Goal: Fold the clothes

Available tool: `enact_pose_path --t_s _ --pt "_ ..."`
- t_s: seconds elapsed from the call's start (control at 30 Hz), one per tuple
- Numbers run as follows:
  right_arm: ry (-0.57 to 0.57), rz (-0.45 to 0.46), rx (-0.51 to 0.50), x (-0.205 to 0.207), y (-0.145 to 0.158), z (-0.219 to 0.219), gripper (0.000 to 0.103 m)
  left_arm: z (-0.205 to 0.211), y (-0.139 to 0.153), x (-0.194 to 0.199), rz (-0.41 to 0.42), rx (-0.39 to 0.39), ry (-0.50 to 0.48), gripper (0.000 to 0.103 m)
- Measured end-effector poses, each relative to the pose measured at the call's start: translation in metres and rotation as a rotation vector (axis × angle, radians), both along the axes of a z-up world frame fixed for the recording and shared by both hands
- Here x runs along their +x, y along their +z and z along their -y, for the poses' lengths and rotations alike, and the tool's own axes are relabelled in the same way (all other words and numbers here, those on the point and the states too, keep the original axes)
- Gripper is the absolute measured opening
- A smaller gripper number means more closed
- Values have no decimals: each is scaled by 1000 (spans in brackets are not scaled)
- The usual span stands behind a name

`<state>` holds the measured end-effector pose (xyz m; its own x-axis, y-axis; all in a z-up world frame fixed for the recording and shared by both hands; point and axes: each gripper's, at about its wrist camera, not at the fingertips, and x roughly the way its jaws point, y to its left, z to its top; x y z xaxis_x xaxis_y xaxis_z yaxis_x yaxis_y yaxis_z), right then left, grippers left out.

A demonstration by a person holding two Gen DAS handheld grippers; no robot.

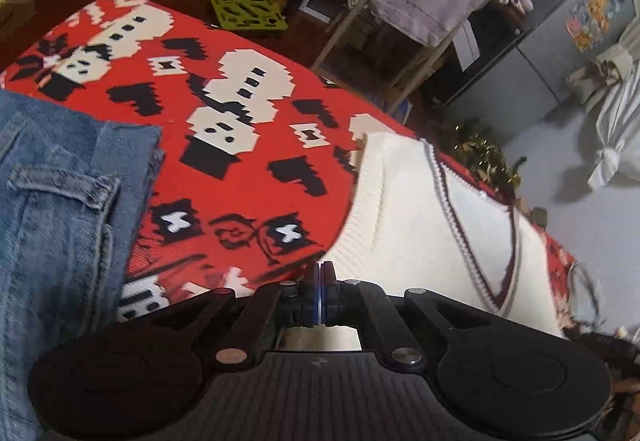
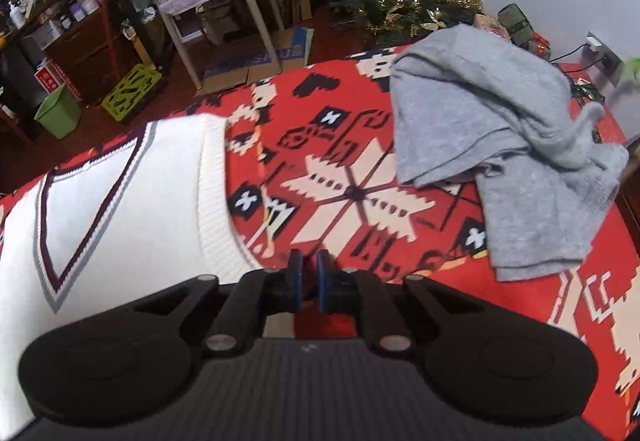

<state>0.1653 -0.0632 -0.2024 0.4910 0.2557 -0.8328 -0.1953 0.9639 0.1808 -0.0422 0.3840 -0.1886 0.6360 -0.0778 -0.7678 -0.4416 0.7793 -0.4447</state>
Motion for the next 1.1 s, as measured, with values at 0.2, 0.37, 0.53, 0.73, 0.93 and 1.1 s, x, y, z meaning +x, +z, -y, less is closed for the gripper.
enact_pose_path --t_s 0.2,0.37,0.53,0.73,0.93,1.1 --pt "91 25 -17 -19 19 -10 9 1 12 -8 3 25 -2 2" --pt "204 -4 -45 -40 19 -29 9 19 12 -11 -21 24 -78 2" --pt "241 -36 -62 -67 17 -31 9 32 5 -28 -59 17 -103 2" --pt "346 -30 -79 -102 19 -55 9 61 21 -38 -7 -30 -111 2" --pt "408 -1 -70 -123 17 -92 11 122 18 -15 -4 19 -259 3" --pt "449 75 -79 -128 13 -114 21 165 14 0 61 106 -415 3"
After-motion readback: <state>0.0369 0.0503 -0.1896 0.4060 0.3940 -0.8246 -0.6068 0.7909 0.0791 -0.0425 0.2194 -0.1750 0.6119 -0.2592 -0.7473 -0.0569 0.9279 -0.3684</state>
